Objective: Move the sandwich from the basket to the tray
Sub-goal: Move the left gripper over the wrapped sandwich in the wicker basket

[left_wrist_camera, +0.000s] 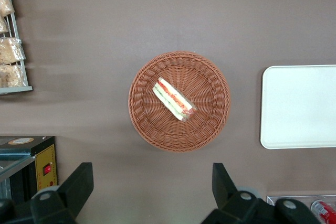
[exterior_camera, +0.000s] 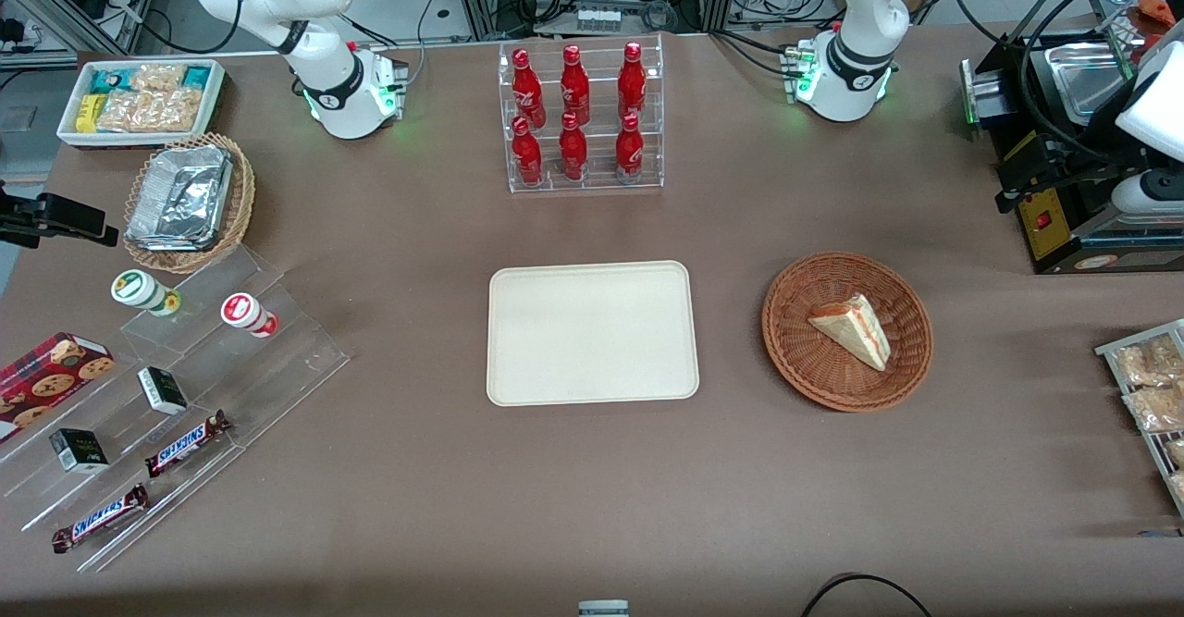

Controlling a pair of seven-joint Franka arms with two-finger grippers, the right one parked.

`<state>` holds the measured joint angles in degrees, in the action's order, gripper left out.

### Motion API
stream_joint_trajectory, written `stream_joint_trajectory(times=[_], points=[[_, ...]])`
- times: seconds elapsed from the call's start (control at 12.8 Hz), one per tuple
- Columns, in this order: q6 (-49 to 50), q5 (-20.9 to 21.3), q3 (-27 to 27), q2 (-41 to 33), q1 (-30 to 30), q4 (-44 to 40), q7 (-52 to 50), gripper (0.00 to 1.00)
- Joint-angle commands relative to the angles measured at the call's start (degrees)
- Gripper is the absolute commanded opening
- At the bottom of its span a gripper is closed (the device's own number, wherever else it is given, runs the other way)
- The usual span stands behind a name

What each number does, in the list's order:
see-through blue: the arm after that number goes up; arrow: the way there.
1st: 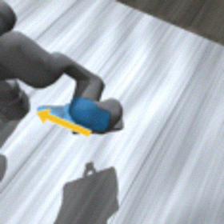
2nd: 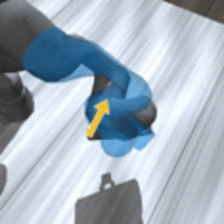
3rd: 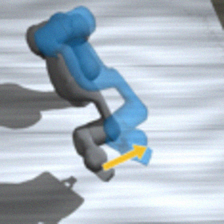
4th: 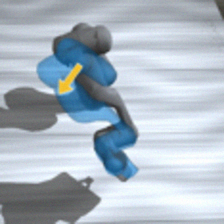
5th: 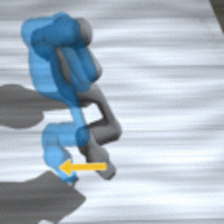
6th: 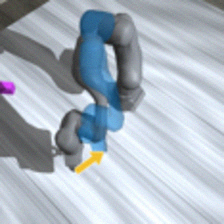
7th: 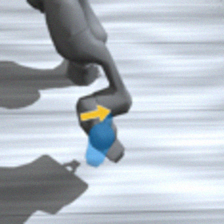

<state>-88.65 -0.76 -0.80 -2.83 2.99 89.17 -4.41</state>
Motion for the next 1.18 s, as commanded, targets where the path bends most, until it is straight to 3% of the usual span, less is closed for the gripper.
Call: stream_joint_trajectory(times=[0.0,0.47,0.71,1.1], points=[[0.14,0.14,0.45,-0.33,0.09,-0.05,0.63,1.00],[-3.79,3.22,0.01,5.11,0.79,3.97,-3.30,1.00],[-15.90,3.22,-0.08,4.68,1.93,14.50,-13.22,1.00],[-35.43,3.30,-0.43,4.68,4.57,30.07,-39.23,1.00]])
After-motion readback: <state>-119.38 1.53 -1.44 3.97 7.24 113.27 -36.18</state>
